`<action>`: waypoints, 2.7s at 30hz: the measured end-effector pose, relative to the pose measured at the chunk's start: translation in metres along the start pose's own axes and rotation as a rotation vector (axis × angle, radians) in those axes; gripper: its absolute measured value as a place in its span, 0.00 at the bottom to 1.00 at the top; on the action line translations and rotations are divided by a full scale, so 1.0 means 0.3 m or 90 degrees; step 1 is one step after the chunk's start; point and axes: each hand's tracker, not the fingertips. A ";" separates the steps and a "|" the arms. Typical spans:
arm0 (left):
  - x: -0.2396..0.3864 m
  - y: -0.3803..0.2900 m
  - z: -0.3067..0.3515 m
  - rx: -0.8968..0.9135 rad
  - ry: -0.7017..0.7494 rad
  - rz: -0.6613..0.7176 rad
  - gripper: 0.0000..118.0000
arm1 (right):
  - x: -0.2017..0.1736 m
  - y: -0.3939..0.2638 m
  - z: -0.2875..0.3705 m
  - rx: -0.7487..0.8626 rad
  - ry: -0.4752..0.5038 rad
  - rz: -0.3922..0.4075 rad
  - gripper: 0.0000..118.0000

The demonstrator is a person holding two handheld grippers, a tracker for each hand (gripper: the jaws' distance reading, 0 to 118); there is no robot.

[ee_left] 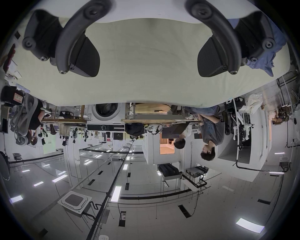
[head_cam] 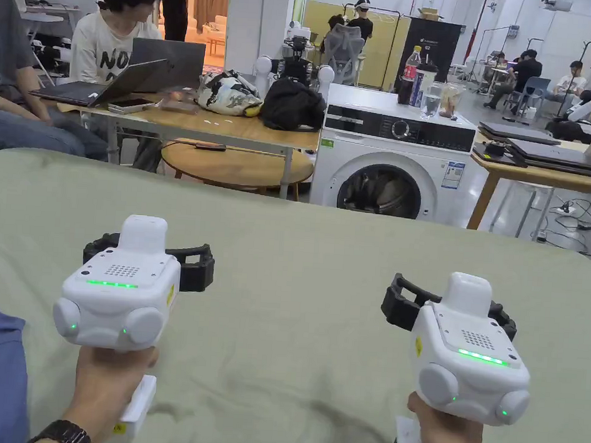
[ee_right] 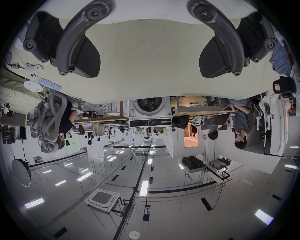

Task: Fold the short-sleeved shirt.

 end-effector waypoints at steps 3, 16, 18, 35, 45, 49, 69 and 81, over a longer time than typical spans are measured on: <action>0.003 -0.001 0.004 -0.016 0.005 0.009 0.99 | -0.007 -0.008 0.006 -0.004 -0.004 0.008 1.00; -0.008 -0.010 0.029 -0.019 0.003 0.016 0.99 | -0.018 0.019 0.018 -0.016 0.011 0.039 1.00; -0.007 -0.009 0.033 -0.019 0.001 0.012 0.99 | -0.020 0.015 0.015 -0.018 0.008 0.045 1.00; 0.001 -0.009 0.041 -0.023 -0.012 -0.012 0.99 | -0.040 0.004 0.028 0.000 0.002 0.062 1.00; 0.020 0.000 0.063 -0.017 -0.002 -0.035 0.99 | -0.038 0.003 0.043 -0.011 0.006 0.055 1.00; 0.031 0.007 0.078 -0.015 -0.003 -0.044 0.99 | -0.048 -0.002 0.054 -0.012 0.005 0.070 1.00; 0.026 0.004 0.096 0.004 -0.005 -0.030 0.99 | -0.041 0.002 0.068 -0.014 0.002 0.076 1.00; 0.027 0.017 0.105 0.015 -0.009 -0.039 0.99 | -0.063 0.009 0.085 -0.001 0.006 0.082 1.00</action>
